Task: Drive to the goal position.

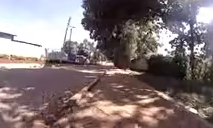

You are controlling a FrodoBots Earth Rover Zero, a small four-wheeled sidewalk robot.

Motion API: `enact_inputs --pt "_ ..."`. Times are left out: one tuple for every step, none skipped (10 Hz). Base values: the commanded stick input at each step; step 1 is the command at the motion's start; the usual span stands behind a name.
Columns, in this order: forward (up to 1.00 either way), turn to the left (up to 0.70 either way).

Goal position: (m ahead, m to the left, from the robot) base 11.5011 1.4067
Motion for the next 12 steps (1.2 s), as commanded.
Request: enact_inputs --pt "1.00 -0.25" --pt "1.00 -0.03" --pt "1.00 -0.21" --pt "1.00 -0.32" --pt "1.00 -0.15" --pt "1.00 -0.02" --pt "1.00 0.00" --pt "1.00 0.00" --pt "1.00 0.00" --pt "1.00 0.00" --pt "1.00 0.00" --pt "1.00 0.00"
